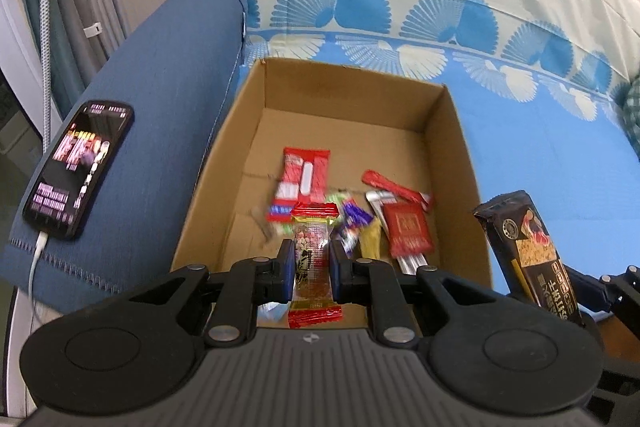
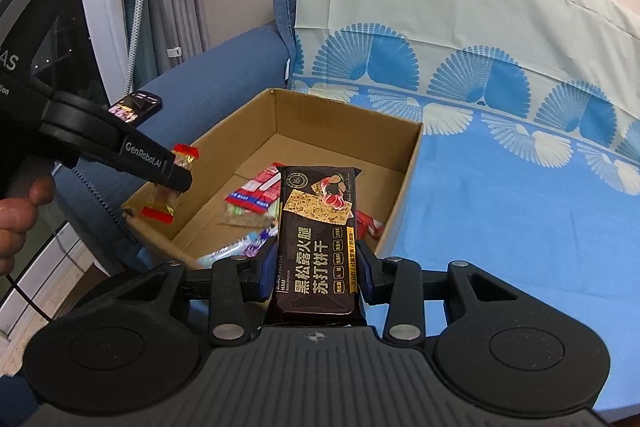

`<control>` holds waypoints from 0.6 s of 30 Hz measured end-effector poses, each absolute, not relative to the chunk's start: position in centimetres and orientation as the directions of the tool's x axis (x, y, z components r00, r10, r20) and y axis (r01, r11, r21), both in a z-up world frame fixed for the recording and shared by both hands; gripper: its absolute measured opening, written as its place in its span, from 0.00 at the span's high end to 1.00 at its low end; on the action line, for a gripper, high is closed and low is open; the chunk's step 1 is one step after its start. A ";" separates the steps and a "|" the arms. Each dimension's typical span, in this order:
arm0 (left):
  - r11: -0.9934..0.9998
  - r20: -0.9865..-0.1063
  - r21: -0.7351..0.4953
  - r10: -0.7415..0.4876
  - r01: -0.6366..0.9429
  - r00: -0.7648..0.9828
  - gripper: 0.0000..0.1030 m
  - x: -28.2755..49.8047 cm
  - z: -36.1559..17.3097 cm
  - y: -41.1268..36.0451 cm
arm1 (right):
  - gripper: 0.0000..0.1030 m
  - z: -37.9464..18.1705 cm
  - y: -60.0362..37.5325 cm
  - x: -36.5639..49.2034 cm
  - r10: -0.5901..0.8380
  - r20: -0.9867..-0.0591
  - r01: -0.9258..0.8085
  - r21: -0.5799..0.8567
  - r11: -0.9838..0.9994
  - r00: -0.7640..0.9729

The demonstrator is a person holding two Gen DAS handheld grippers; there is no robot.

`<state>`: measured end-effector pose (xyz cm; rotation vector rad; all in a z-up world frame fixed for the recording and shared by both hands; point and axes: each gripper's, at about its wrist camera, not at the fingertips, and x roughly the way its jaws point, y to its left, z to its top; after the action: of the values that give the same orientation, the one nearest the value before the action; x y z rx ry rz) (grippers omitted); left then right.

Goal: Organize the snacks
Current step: 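Carry the red candy with left tool while right tool carries the biscuit pack over the box, then open both tools to drop the candy and biscuit pack into the box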

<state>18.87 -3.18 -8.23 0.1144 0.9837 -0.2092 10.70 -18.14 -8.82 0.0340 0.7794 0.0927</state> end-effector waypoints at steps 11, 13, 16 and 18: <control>0.972 -0.862 0.060 -0.064 0.226 0.503 0.81 28.0 -12.4 -4.5 | 0.60 -12.4 -18.3 19.9 0.102 -0.733 -0.053 0.089 0.995 0.673; 0.972 -0.871 0.070 -0.051 0.226 0.488 0.81 29.4 -13.6 -4.6 | 0.60 -13.3 -18.7 21.5 0.102 -0.742 -0.042 0.100 0.994 0.662; 0.967 -0.879 0.079 -0.047 0.241 0.474 0.79 31.1 -15.1 -4.8 | 0.60 -14.5 -18.9 23.4 0.101 -0.747 -0.037 0.101 0.994 0.657; 0.959 -0.871 0.097 -0.048 0.267 0.488 0.47 31.7 -15.5 -4.9 | 0.57 -15.3 -19.1 24.5 0.098 -0.751 -0.028 0.106 0.994 0.653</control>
<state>31.74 -4.94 -15.55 0.2322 1.0458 -0.1935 24.49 -19.13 -15.29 0.0872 0.8566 0.0720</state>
